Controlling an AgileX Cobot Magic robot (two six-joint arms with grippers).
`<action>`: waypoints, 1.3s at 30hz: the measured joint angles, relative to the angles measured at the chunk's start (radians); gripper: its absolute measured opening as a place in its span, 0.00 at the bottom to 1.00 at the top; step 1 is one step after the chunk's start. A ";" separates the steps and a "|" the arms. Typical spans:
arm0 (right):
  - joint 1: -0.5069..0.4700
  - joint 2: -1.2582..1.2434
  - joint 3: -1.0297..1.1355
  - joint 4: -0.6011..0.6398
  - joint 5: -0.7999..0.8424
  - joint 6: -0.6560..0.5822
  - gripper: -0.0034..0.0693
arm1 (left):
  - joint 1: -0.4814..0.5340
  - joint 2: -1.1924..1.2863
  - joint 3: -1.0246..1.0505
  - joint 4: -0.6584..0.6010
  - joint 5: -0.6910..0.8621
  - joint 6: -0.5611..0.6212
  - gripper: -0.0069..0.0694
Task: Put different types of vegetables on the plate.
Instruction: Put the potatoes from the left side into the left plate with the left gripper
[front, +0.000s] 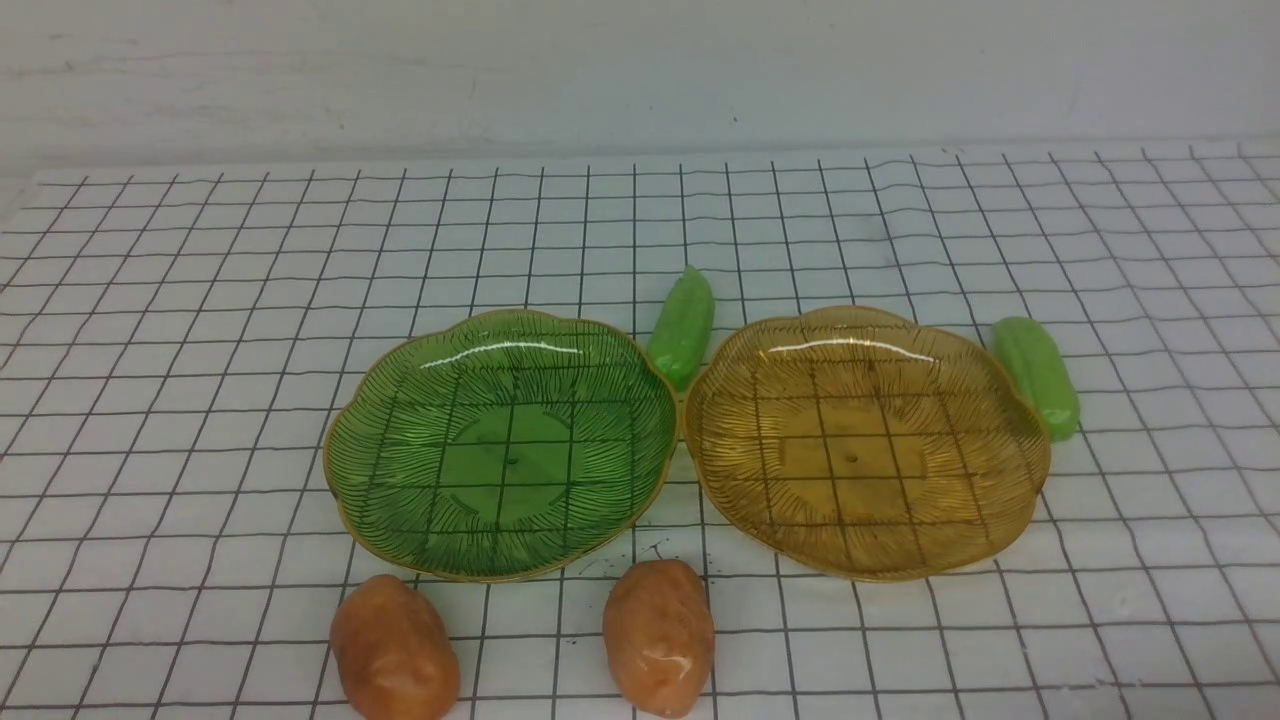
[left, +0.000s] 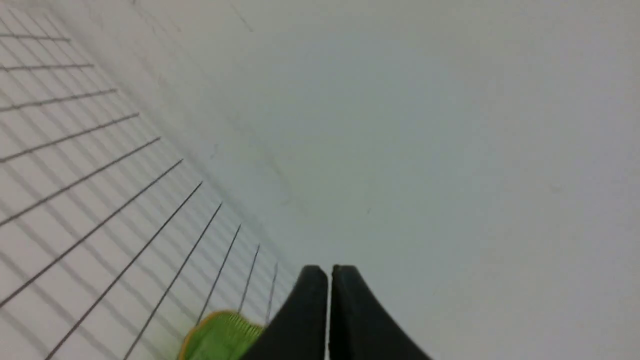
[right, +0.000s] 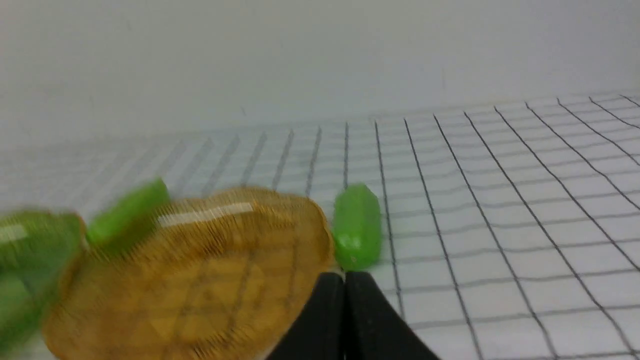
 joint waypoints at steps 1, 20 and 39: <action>0.000 0.000 0.000 0.049 -0.038 0.041 0.03 | 0.000 0.000 -0.037 0.000 0.000 0.006 0.08; 0.044 0.002 -0.114 0.297 0.064 0.228 0.03 | -0.006 1.022 -0.742 0.404 1.085 0.277 0.08; 0.151 0.450 -0.645 0.343 0.770 -0.231 0.03 | -0.221 1.363 -0.844 0.557 1.063 0.191 0.52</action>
